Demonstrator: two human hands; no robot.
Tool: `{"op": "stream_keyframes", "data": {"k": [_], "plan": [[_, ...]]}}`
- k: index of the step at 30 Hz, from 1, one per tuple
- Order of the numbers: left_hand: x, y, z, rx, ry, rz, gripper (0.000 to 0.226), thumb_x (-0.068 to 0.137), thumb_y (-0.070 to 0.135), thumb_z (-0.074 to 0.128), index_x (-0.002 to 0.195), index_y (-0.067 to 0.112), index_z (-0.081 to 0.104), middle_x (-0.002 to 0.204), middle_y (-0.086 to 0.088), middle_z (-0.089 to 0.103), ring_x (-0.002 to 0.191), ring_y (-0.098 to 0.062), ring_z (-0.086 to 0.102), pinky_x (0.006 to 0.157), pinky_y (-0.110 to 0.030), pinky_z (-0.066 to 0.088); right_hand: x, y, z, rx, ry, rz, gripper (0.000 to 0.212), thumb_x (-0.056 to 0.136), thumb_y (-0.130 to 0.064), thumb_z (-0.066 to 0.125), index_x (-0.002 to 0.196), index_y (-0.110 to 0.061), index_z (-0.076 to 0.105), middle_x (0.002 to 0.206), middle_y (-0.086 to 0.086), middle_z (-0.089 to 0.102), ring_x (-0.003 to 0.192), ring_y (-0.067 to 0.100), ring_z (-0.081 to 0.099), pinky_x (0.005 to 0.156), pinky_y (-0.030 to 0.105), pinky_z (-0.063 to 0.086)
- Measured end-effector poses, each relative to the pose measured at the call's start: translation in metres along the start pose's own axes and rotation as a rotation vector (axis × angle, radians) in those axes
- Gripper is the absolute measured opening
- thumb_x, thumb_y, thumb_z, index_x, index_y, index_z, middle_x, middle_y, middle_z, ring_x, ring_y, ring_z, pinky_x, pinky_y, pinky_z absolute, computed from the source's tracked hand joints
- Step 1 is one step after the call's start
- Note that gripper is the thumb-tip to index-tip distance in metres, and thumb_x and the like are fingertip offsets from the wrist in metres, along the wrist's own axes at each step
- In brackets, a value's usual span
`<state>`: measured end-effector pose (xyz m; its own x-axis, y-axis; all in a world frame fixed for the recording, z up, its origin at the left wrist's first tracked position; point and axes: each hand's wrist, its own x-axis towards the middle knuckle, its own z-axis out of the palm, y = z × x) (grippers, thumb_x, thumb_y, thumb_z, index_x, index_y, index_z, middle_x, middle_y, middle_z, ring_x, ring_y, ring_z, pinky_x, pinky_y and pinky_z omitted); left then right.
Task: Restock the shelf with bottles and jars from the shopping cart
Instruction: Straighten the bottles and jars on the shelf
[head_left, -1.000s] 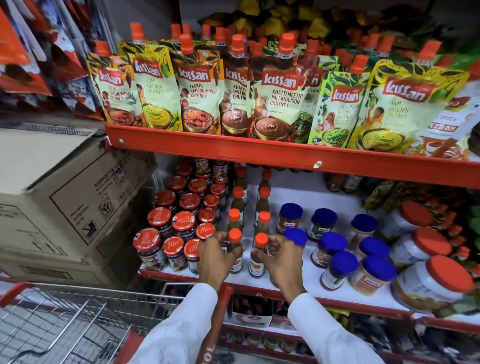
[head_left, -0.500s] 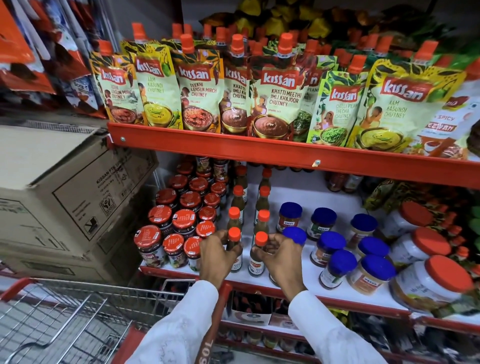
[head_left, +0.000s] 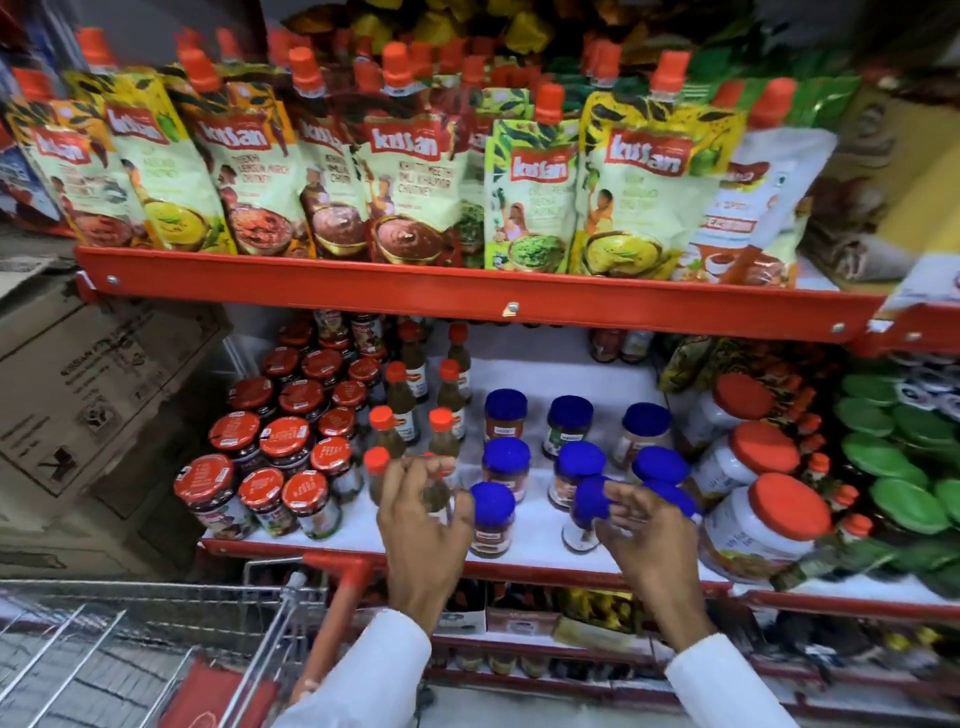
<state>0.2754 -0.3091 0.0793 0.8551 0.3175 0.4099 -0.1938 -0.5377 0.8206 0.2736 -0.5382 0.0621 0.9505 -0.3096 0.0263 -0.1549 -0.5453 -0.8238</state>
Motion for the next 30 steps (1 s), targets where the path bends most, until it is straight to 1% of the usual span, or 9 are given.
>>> {"op": "stream_keyframes", "data": {"k": [4, 6, 11, 14, 17, 20, 22, 26, 30], "plan": [[-0.019, 0.014, 0.053, -0.029, -0.161, -0.101, 0.022, 0.074, 0.01, 0.068, 0.095, 0.017, 0.067, 0.092, -0.003, 0.066, 0.079, -0.02, 0.063, 0.076, -0.032, 0.054, 0.015, 0.013, -0.021, -0.102, -0.048, -0.039, 0.052, 0.075, 0.005, 0.069, 0.124, -0.009, 0.061, 0.117, 0.009, 0.07, 0.105, 0.025, 0.067, 0.085, 0.023, 0.046], [-0.027, 0.017, 0.08, -0.045, -0.29, -0.181, 0.023, 0.073, 0.018, 0.067, 0.096, 0.018, 0.067, 0.088, -0.002, 0.071, 0.076, -0.02, 0.067, 0.075, -0.038, 0.06, 0.023, 0.013, -0.022, -0.131, -0.115, -0.079, 0.055, 0.075, 0.011, 0.06, 0.126, -0.008, 0.058, 0.12, 0.013, 0.068, 0.112, 0.03, 0.063, 0.087, 0.027, 0.047], [-0.035, 0.016, 0.124, -0.029, -0.451, -0.347, 0.029, 0.07, 0.012, 0.078, 0.095, 0.025, 0.068, 0.096, -0.001, 0.079, 0.075, -0.016, 0.072, 0.079, -0.04, 0.062, 0.039, 0.013, -0.013, -0.254, -0.259, -0.144, 0.045, 0.077, 0.014, 0.047, 0.115, -0.009, 0.057, 0.098, 0.014, 0.066, 0.093, 0.032, 0.064, 0.067, 0.031, 0.044], [-0.037, 0.011, 0.134, -0.081, -0.471, -0.409, 0.032, 0.071, 0.007, 0.08, 0.099, 0.021, 0.073, 0.097, 0.002, 0.079, 0.081, -0.013, 0.075, 0.08, -0.042, 0.063, 0.047, 0.016, -0.01, -0.279, -0.311, -0.133, 0.04, 0.08, 0.01, 0.046, 0.112, -0.012, 0.057, 0.091, 0.011, 0.066, 0.085, 0.028, 0.065, 0.066, 0.037, 0.05], [-0.038, 0.01, 0.137, -0.093, -0.452, -0.409, 0.033, 0.074, 0.001, 0.078, 0.104, 0.014, 0.073, 0.099, -0.001, 0.079, 0.086, -0.011, 0.074, 0.081, -0.035, 0.063, 0.05, 0.019, -0.009, -0.272, -0.319, -0.12, 0.037, 0.082, 0.008, 0.044, 0.11, -0.011, 0.059, 0.094, 0.014, 0.069, 0.086, 0.029, 0.065, 0.072, 0.04, 0.053], [-0.038, 0.009, 0.139, -0.057, -0.423, -0.376, 0.036, 0.078, -0.004, 0.074, 0.109, 0.013, 0.073, 0.1, 0.002, 0.079, 0.09, -0.009, 0.074, 0.083, -0.03, 0.062, 0.046, 0.022, -0.01, -0.272, -0.298, -0.145, 0.04, 0.08, 0.011, 0.048, 0.111, -0.01, 0.061, 0.089, 0.011, 0.067, 0.076, 0.025, 0.06, 0.061, 0.028, 0.045], [-0.038, 0.007, 0.139, -0.05, -0.419, -0.366, 0.039, 0.079, -0.007, 0.07, 0.113, 0.013, 0.072, 0.103, 0.002, 0.078, 0.094, -0.009, 0.073, 0.083, -0.024, 0.06, 0.041, 0.024, -0.01, -0.254, -0.281, -0.151, 0.038, 0.08, 0.009, 0.053, 0.111, -0.012, 0.062, 0.088, 0.008, 0.068, 0.075, 0.022, 0.059, 0.061, 0.024, 0.042], [-0.036, 0.01, 0.136, -0.028, -0.444, -0.357, 0.042, 0.083, -0.012, 0.062, 0.117, 0.012, 0.069, 0.107, 0.001, 0.075, 0.101, -0.011, 0.07, 0.072, -0.003, 0.049, 0.032, 0.022, -0.007, -0.198, -0.238, -0.127, 0.037, 0.079, 0.004, 0.063, 0.111, -0.015, 0.064, 0.096, 0.008, 0.072, 0.083, 0.022, 0.066, 0.075, 0.031, 0.056], [-0.035, 0.011, 0.132, -0.016, -0.45, -0.348, 0.045, 0.083, -0.016, 0.055, 0.116, 0.011, 0.07, 0.103, 0.002, 0.074, 0.098, -0.01, 0.068, 0.068, 0.0, 0.049, 0.027, 0.019, -0.007, -0.185, -0.213, -0.111, 0.039, 0.078, 0.001, 0.068, 0.113, -0.015, 0.064, 0.095, 0.007, 0.072, 0.083, 0.02, 0.068, 0.077, 0.034, 0.059]]}}
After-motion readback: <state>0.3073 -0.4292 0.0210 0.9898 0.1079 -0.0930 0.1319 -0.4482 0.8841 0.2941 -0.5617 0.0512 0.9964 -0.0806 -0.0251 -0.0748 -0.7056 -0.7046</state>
